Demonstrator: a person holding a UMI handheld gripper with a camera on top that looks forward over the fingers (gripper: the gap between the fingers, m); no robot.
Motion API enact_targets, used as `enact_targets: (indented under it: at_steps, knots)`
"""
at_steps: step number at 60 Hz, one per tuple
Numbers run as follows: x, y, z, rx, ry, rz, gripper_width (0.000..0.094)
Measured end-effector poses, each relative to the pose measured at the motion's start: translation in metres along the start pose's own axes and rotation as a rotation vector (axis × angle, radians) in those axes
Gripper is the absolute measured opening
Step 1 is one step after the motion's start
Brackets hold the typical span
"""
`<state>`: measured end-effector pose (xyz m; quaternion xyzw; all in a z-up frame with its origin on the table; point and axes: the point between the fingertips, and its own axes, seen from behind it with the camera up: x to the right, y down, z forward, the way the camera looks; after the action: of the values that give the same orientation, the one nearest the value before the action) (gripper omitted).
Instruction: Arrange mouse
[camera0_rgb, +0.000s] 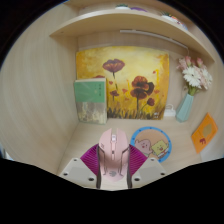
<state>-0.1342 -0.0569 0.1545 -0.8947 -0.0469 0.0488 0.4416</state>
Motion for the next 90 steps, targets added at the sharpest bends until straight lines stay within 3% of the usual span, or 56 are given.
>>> enact_targets:
  at_steps: [7,17,27,40,51,54,66,71,81,90]
  knots:
    - [0.041,-0.089,-0.004,0.125,0.051,-0.013,0.0351]
    - [0.127,-0.138,0.028,0.149,0.135,-0.009,0.0348]
    - [0.191,-0.082,0.102,0.002,0.157,0.016,0.0346]
    - [0.202,0.019,0.16,-0.188,0.108,0.025,0.0349]
    - [0.197,0.063,0.175,-0.26,0.08,0.033,0.0351]
    - [0.198,0.062,0.177,-0.238,0.079,0.041,0.0352]
    - [0.198,0.061,0.178,-0.263,0.054,0.07,0.0506]
    - [0.202,0.054,0.173,-0.284,0.078,0.02,0.0618]
    - [0.19,-0.013,0.135,-0.167,0.088,-0.014,0.0812]
    - [0.168,-0.063,0.078,-0.064,0.108,-0.024,0.0819]
